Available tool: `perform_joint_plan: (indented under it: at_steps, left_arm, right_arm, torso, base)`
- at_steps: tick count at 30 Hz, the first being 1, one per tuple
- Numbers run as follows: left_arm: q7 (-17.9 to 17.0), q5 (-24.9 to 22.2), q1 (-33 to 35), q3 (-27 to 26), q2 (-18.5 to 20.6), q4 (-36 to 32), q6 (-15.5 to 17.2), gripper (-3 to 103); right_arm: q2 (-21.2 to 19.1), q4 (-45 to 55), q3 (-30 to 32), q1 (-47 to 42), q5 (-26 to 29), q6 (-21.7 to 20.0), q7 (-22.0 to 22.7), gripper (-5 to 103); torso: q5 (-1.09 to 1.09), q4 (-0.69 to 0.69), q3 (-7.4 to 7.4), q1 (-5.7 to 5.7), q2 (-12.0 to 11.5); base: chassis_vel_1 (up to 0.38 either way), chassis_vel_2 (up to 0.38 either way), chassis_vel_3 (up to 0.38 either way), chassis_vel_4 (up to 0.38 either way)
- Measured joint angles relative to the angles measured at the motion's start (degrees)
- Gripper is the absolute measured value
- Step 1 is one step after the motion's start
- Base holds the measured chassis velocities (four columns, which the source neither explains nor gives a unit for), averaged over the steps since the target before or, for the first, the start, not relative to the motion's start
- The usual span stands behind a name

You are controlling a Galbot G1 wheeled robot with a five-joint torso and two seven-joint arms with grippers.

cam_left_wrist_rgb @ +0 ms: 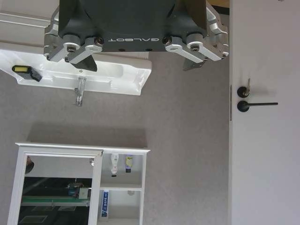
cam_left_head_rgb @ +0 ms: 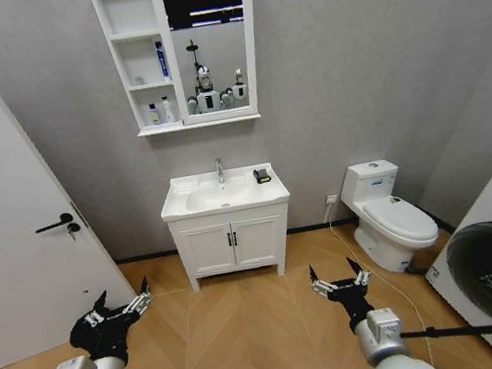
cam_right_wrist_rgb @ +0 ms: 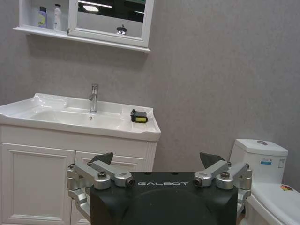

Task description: Move facial cleanser and shampoo from washbasin to cabinet, then wipe washbasin with towel.

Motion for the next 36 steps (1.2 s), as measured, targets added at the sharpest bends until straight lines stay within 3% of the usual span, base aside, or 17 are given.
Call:
perform_joint_plan:
  at_steps: [36]
  left_arm:
    - [0.0, 0.0, 0.0, 0.0, 0.0, 0.0, 0.0, 100]
  right_arm:
    - [0.1, 0.0, 0.0, -0.1, -0.5, -0.8, 0.6, 100]
  torso:
    - [0.02, 0.0, -0.02, -0.04, 0.0]
  base:
    - [-0.005, 0.004, 0.006, -0.004]
